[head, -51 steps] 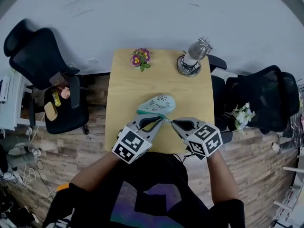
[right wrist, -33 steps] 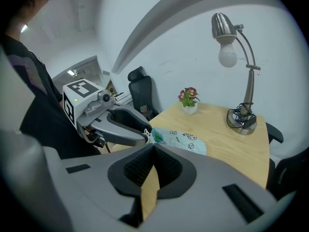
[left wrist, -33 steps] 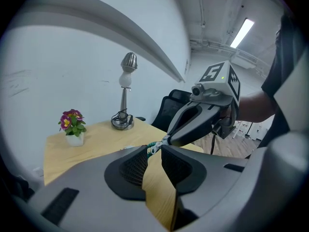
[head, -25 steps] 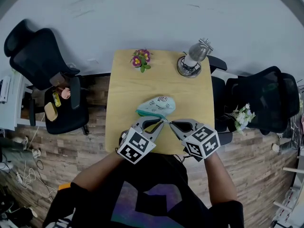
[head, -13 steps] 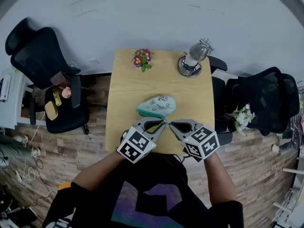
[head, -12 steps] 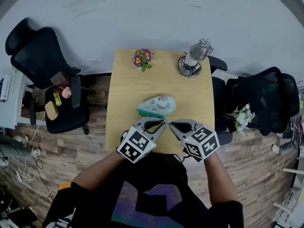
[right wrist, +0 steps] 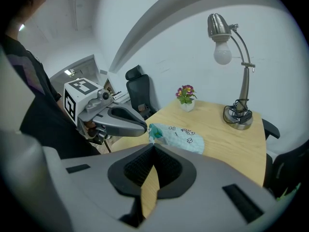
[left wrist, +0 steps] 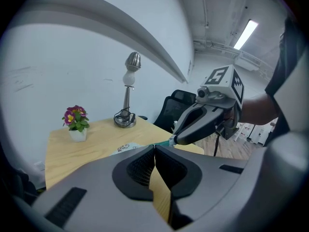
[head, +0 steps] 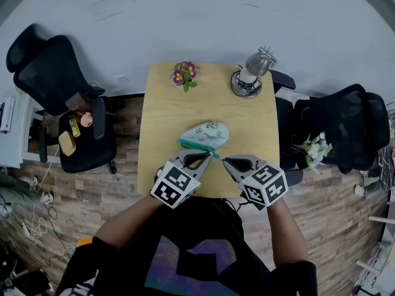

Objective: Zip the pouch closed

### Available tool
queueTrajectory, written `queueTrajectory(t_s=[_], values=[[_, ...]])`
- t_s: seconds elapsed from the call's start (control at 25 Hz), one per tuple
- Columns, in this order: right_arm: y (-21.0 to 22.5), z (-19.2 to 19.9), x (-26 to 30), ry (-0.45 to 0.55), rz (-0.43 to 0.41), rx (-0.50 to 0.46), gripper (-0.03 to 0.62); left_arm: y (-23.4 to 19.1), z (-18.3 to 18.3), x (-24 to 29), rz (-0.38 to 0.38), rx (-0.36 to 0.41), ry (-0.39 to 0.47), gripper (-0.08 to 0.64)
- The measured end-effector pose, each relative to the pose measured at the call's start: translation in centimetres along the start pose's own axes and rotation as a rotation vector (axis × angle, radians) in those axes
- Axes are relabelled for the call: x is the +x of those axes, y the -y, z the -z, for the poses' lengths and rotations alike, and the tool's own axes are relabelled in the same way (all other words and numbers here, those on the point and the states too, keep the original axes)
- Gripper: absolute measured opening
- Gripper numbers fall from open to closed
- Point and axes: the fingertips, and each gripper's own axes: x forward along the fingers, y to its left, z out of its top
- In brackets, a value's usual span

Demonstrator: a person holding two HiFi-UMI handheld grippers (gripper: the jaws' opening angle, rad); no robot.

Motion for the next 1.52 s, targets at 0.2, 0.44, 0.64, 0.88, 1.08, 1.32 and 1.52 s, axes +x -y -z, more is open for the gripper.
queueTrajectory(t_s=[0.2, 0.44, 0.64, 0.88, 1.08, 1.32, 1.52], values=[[0.4, 0.3, -0.1, -0.004, 0.013, 0.008, 0.017, -1.5, 0.9, 0.0, -0.033, -0.022, -0.026, 0.012], [1.4, 0.7, -0.4, -0.010, 0.042, 0.029, 0.017, -5.5, 2.4, -0.5, -0.140, -0.082, -0.049, 0.012], [2.0, 1.3, -0.8, -0.023, 0.064, 0.045, 0.017, -9.3, 4.4, -1.4, -0.228, -0.112, -0.093, 0.012], [1.9, 1.8, -0.3, -0.044, 0.082, 0.035, 0.017, -10.7, 5.8, -1.4, -0.251, -0.126, -0.119, 0.014], [2.1, 2.5, 0.3, -0.058, 0.122, 0.060, 0.018, -10.3, 6.4, -1.5, -0.234, -0.143, -0.129, 0.015], [1.8, 3.8, 1.3, -0.108, 0.129, 0.063, 0.022, -8.9, 6.6, -1.4, -0.178, -0.172, -0.133, 0.016], [1.5, 3.1, 1.1, -0.107, 0.145, 0.031, 0.100, -7.9, 5.1, -1.9, -0.151, -0.180, -0.096, 0.032]])
